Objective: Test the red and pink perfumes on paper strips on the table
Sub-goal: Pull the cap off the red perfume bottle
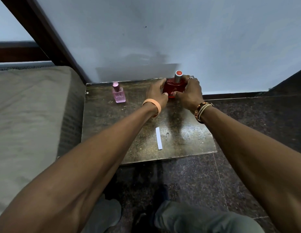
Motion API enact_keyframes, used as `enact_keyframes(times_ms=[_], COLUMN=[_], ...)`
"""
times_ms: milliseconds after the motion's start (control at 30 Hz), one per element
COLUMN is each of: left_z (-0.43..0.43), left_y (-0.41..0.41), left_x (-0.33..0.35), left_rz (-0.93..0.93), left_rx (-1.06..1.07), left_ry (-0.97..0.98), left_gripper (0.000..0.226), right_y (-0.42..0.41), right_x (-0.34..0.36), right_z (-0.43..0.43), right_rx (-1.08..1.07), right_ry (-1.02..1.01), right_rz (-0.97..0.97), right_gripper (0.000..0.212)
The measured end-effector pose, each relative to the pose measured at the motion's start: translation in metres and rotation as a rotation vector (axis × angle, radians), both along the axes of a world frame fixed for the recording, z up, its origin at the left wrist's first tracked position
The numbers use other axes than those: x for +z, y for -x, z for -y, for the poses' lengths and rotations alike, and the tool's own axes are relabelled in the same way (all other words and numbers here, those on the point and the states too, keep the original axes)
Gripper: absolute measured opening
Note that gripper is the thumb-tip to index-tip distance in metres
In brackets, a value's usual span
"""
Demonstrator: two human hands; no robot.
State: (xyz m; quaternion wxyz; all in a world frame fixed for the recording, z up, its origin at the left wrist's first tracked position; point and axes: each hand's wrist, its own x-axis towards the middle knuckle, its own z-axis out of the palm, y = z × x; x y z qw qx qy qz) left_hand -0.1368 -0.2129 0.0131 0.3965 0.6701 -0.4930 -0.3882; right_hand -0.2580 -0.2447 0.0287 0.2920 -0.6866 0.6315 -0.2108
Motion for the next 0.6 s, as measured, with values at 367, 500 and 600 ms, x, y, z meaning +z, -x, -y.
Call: enact_keyframes(times_ms=[367, 500, 600], left_z=[-0.034, -0.058, -0.077], left_y=[0.024, 0.046, 0.06], left_x=[0.023, 0.033, 0.036], left_rz=[-0.092, -0.093, -0.063], left_rx=[-0.091, -0.161, -0.183], left_ry=[-0.045, -0.064, -0.1], left_gripper=[0.057, 0.057, 0.057], right_y=[0.032, 0.054, 0.067], right_x=[0.007, 0.014, 0.017], right_z=[-0.053, -0.085, -0.106], right_rx=[-0.05, -0.129, -0.154], right_ry=[-0.018, -0.066, -0.069], right_rz=[-0.051, -0.042, -0.068], right_gripper=[0.035, 0.035, 0.03])
